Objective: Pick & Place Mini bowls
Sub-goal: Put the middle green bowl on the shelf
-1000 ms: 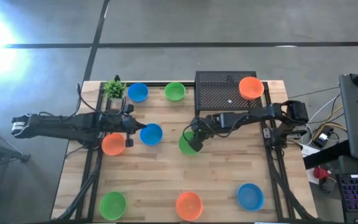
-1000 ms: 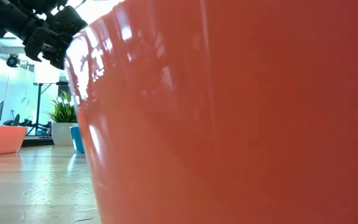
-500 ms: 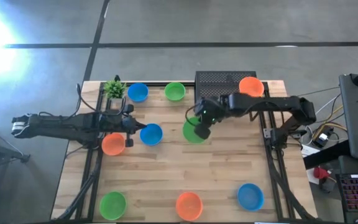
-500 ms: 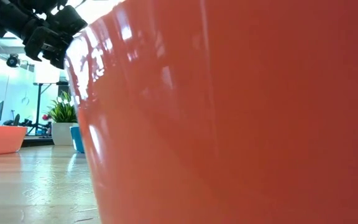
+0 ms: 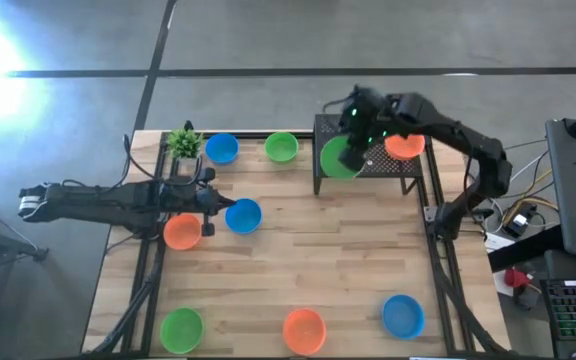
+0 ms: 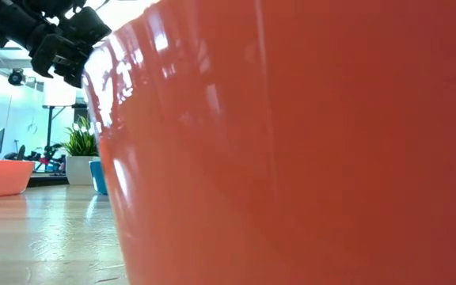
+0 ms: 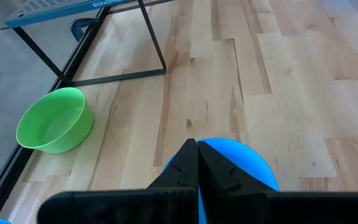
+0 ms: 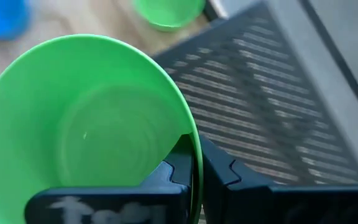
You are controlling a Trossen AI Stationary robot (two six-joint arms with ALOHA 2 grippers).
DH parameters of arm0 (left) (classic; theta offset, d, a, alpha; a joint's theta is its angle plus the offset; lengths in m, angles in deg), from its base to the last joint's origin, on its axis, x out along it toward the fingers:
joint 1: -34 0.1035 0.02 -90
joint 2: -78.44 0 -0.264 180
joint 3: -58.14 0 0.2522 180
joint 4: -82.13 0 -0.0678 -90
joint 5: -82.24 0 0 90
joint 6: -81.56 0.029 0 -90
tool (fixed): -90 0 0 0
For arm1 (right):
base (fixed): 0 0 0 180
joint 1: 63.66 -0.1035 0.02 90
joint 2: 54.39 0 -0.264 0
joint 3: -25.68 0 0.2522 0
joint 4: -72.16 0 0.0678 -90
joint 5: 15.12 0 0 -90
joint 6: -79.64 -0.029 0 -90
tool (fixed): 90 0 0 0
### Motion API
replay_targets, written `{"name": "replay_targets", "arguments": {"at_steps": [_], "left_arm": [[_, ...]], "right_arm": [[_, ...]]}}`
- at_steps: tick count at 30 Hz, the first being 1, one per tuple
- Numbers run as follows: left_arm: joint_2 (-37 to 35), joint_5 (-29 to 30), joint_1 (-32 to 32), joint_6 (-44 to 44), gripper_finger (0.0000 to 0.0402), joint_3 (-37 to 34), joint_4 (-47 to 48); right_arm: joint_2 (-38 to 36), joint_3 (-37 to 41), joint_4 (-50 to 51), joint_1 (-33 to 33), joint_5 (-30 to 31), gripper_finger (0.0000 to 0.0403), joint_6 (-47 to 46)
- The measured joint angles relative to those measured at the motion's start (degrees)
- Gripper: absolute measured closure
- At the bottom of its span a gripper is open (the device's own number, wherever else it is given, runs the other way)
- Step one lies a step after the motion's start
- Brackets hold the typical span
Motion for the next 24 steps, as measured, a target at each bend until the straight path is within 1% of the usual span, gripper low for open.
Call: {"name": "replay_targets", "arguments": {"at_steps": [6, 10, 18, 24], "left_arm": [[0.0, 0.0, 0.0, -0.04, 0.0402, 0.0, -0.75], [0.0, 0.0, 0.0, -0.35, 0.0402, 0.0, -1.58], [0.02, 0.0, 0.0, -1.53, 0.0402, 0.07, -2.7], [0.01, 0.0, 0.0, -1.64, 0.0402, 0.07, -2.63]], "right_arm": [[0.49, 0.34, -0.53, 9.18, -0.02, 0.0394, 7.88], [1.47, 0.86, -0.59, 12.86, 0.0, 0.0394, 11.2], [4.05, 1.32, -0.23, 15.0, 0.0, 0.0394, 15.86], [6.03, 1.71, -0.25, 15.57, 0.27, 0.0394, 16.09]]}}
